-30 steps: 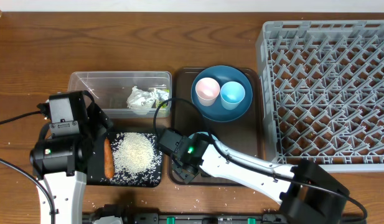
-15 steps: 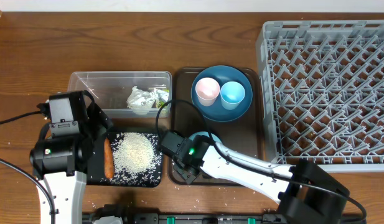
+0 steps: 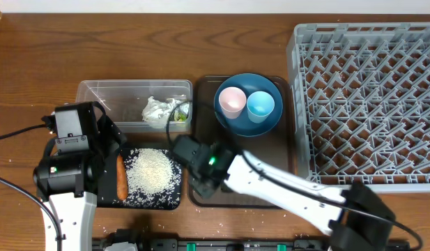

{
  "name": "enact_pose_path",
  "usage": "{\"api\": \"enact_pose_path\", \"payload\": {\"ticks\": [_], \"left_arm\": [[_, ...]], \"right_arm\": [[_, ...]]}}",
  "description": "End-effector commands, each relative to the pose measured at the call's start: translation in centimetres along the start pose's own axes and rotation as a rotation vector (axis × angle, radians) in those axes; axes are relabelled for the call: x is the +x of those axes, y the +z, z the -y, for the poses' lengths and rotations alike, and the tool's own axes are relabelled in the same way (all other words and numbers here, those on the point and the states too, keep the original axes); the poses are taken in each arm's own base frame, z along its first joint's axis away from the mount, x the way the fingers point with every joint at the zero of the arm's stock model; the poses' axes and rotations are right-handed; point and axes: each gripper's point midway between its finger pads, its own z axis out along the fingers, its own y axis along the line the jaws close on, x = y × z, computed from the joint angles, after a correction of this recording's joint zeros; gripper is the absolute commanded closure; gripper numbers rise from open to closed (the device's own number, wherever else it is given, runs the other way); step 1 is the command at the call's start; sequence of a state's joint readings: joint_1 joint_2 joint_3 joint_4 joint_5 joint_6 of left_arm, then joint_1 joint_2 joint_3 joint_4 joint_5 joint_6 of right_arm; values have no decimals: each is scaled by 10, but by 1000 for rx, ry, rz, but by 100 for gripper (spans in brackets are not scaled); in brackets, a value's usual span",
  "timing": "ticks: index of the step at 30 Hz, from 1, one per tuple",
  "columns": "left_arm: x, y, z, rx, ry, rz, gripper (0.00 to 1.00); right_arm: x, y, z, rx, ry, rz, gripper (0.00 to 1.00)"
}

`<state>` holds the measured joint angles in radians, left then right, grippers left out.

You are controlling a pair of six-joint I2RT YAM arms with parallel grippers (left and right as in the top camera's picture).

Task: Sort waste into correct bins and load items into the dishwasher rack
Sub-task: 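Lift bowl with right gripper and carry it over the dish rack, then lower bowl upside down into the rack with right gripper, release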

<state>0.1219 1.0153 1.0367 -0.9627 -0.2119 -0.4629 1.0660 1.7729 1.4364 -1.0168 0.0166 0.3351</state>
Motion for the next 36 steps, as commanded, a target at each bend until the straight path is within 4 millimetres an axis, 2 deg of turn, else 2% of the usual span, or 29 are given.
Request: {"api": "enact_pose_path", "payload": {"ticks": [1, 7, 9, 13, 19, 20, 23, 27, 32, 36], "left_arm": [[-2, -1, 0, -1, 9, 4, 3], [-2, -1, 0, -1, 9, 4, 3], [-2, -1, 0, -1, 9, 4, 3], [-2, -1, 0, -1, 9, 4, 3], [-2, -1, 0, -1, 9, 4, 3], [-2, -1, 0, -2, 9, 4, 3], [-2, -1, 0, -1, 9, 4, 3], [-2, -1, 0, -1, 9, 4, 3], [-2, -1, 0, -1, 9, 4, 3], [-2, -1, 0, -1, 9, 4, 3]], "right_arm": [[-37, -67, 22, -20, 32, 166, 99], [-63, -142, 83, -54, 90, 326, 99], [-71, -166, 113, -85, 130, 398, 99], [-77, -195, 169, -163, 205, 502, 99], [-76, -223, 249, -309, 243, 690, 99], [-76, -226, 267, -314, 259, 725, 99], [-76, -231, 304, -343, 286, 803, 99], [-75, -229, 336, -435, 246, 893, 99], [-75, -210, 361, -580, 177, 969, 99], [-75, -184, 386, -644, 175, 1001, 99]]}}
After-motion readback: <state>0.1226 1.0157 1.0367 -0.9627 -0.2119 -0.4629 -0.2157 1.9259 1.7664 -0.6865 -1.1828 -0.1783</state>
